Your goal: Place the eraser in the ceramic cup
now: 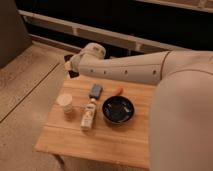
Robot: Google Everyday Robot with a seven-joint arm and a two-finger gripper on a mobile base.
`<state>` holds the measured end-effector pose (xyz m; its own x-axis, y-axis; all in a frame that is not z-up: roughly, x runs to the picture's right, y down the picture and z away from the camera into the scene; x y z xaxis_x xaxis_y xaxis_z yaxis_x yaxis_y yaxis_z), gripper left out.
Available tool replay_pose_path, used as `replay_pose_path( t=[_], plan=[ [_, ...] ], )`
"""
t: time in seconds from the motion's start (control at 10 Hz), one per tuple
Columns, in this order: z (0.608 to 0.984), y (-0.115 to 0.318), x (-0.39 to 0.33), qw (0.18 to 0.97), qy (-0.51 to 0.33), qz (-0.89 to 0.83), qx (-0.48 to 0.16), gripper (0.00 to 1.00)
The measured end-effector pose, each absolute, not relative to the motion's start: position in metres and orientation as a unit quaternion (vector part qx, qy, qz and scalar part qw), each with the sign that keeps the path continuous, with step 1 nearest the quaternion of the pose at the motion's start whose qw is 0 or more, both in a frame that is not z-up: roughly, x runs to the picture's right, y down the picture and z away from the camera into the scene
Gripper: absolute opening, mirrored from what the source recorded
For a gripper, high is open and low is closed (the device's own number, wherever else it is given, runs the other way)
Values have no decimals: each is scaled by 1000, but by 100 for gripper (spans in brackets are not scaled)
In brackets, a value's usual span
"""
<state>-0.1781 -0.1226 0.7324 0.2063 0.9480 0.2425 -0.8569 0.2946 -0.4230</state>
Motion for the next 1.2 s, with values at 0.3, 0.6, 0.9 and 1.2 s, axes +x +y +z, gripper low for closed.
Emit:
replay_pose_path(
  t=[0.3,0.6,0.9,1.2],
  plan=[
    [739,-99,-211,772,-227,582,-120,0],
    [763,-63,-251,775,-211,573,-160,0],
    [773,-45,-275,777,-203,567,-184,0],
    [771,-40,-260,769,-196,580,-186,0]
  ],
)
